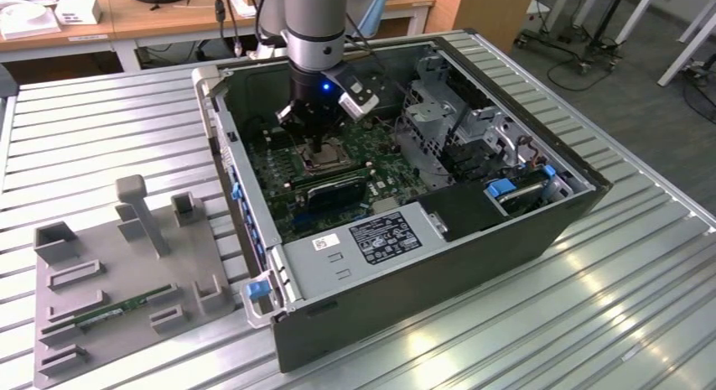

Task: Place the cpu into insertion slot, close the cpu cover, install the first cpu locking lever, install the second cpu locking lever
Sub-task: 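Close the cpu cover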

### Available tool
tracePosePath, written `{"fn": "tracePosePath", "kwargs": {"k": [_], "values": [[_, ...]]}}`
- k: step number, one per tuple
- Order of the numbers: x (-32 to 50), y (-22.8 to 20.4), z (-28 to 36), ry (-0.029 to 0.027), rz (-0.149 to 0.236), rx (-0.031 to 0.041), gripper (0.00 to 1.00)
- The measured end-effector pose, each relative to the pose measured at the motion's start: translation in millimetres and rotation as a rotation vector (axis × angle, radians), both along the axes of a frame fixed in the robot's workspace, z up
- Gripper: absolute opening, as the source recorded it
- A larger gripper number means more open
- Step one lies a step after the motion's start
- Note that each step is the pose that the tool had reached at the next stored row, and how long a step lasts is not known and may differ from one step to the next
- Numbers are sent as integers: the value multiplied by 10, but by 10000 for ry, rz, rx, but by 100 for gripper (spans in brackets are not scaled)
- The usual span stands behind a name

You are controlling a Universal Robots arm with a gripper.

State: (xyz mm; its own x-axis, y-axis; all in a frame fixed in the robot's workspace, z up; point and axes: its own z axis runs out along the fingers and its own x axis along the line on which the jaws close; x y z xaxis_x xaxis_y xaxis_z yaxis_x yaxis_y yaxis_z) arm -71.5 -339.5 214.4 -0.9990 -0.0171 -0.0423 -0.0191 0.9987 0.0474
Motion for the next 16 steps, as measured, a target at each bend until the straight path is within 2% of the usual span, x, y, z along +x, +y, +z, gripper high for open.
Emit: {"fn": "tracePosePath", "kwargs": {"k": [9,16], "values": [[-13,0,-1,0,-1,1,11],[-59,-5,-6,0,0,1,11]]}}
